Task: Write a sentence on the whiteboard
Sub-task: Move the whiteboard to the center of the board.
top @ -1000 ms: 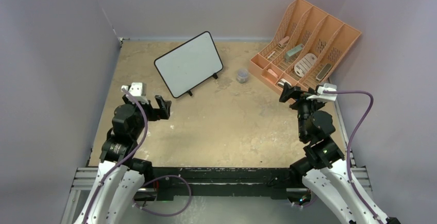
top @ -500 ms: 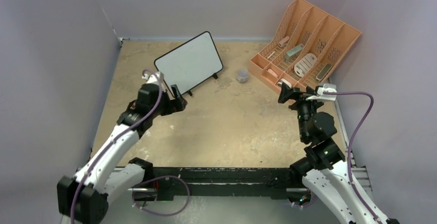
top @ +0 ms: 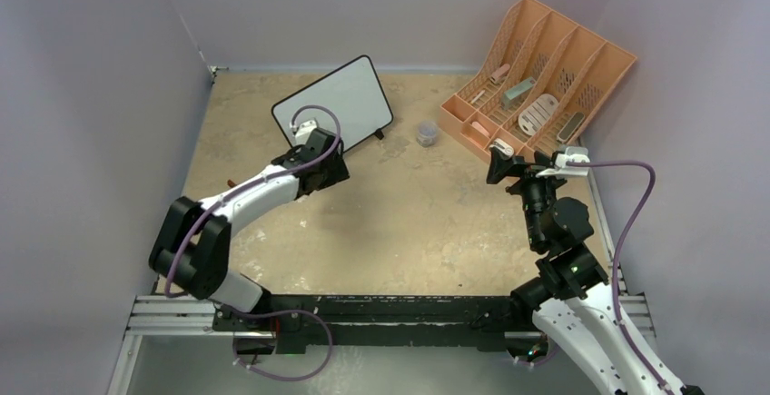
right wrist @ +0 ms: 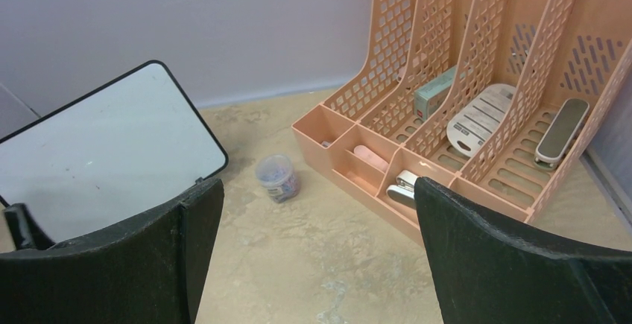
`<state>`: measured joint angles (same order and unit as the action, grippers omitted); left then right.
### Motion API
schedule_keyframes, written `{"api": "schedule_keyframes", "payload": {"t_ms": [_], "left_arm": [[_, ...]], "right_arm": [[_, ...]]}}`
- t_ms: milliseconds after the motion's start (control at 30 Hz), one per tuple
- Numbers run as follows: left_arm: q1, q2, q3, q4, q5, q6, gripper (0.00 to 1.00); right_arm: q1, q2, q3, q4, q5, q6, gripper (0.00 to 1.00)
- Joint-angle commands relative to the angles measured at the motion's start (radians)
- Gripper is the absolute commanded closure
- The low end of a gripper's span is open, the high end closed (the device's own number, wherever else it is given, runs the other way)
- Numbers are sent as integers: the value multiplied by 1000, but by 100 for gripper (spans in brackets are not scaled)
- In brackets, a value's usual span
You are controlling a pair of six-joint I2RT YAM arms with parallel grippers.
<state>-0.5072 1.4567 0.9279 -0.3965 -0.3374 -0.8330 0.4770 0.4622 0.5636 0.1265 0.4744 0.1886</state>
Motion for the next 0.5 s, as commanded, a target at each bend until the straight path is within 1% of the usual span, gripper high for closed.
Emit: {"api": "schedule_keyframes", "payload": {"t_ms": [0,167,267,367,467], "left_arm": [[-5,100,72,109,-117,-63,35],[-4,196,96,189,-141,-75,40],[-5,250,123,213,-153,-80,42],[-5,289,142,245,-170,-63,46],[-3,335,169,243,-196,-49,48]], "right_arm": [[3,-4,18,52,-28,-21,1],[3,-1,15,53,-36,-25,1],[3,0,15,53,-42,-26,1],[3,-2,12,51,-42,-31,1],[3,-2,12,51,-45,-31,1]]}}
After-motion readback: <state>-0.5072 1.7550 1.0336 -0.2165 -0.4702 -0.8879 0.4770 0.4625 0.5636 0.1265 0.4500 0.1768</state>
